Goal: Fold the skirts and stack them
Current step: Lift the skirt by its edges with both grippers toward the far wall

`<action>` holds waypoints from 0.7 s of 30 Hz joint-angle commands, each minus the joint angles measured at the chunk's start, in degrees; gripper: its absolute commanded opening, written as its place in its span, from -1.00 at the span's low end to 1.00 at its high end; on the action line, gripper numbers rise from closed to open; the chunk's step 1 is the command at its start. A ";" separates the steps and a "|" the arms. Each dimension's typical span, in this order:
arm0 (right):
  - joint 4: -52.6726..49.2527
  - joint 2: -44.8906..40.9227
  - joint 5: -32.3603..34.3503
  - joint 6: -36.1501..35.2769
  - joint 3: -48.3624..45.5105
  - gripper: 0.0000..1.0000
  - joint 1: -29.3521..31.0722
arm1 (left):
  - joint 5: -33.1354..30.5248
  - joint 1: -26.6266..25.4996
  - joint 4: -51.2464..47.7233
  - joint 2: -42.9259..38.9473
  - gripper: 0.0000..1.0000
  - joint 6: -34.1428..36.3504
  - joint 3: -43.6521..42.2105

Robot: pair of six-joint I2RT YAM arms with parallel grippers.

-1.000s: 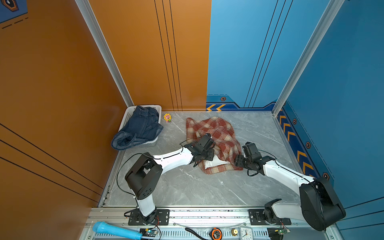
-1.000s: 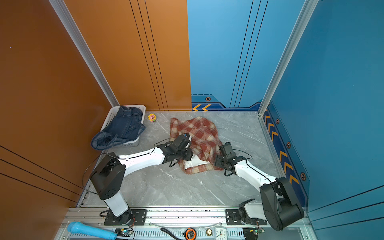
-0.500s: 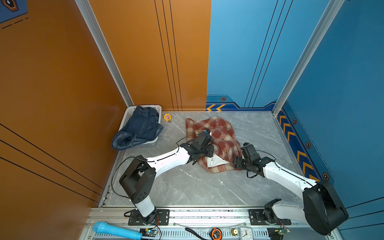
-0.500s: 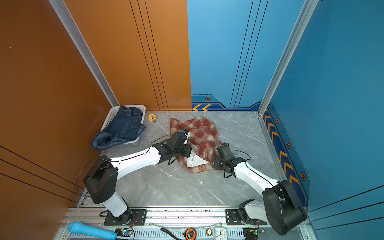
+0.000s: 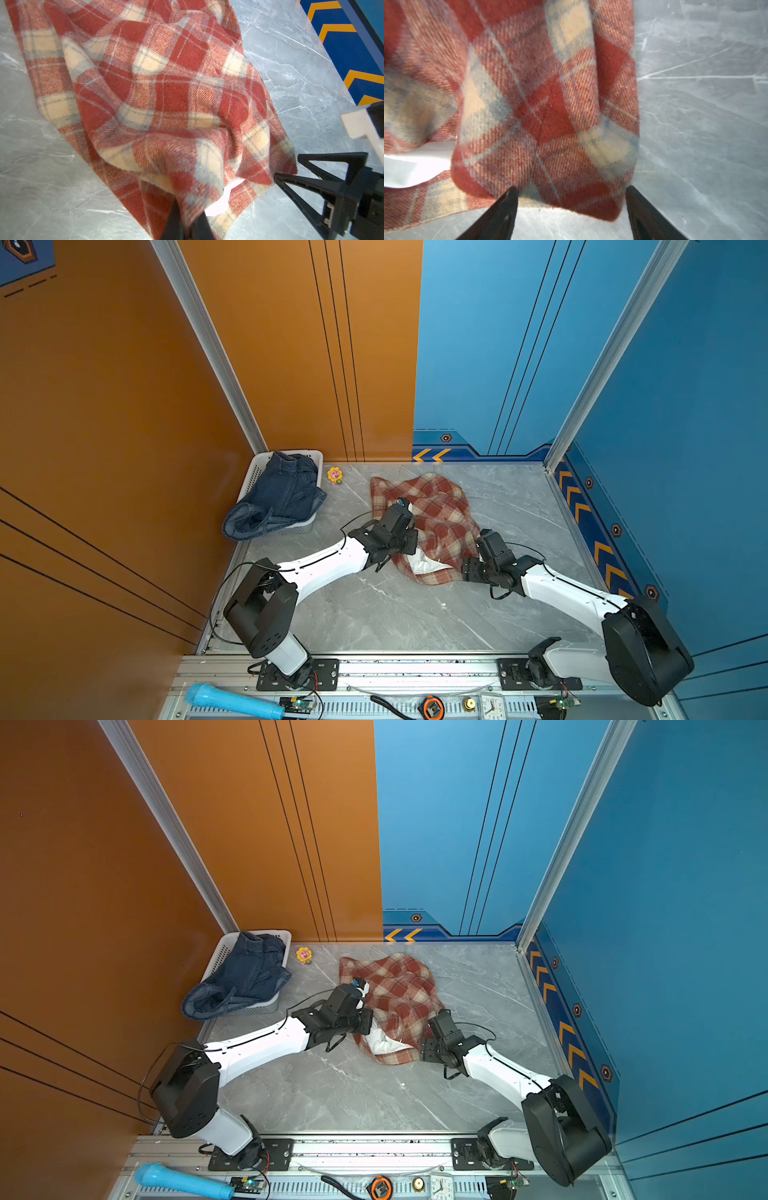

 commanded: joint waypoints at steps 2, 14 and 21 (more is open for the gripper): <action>-3.53 1.41 3.60 1.53 0.28 0.63 0.29 | -2.37 1.18 -0.02 -4.42 -1.00 -0.93 -0.55; 2.55 6.71 -1.01 4.40 1.44 0.03 -2.61 | -2.82 3.27 0.28 -10.78 -1.00 -2.18 -4.63; -2.35 1.66 3.39 -0.25 12.01 -1.00 -4.78 | -2.25 5.23 -0.15 -12.66 -1.00 -0.57 -0.92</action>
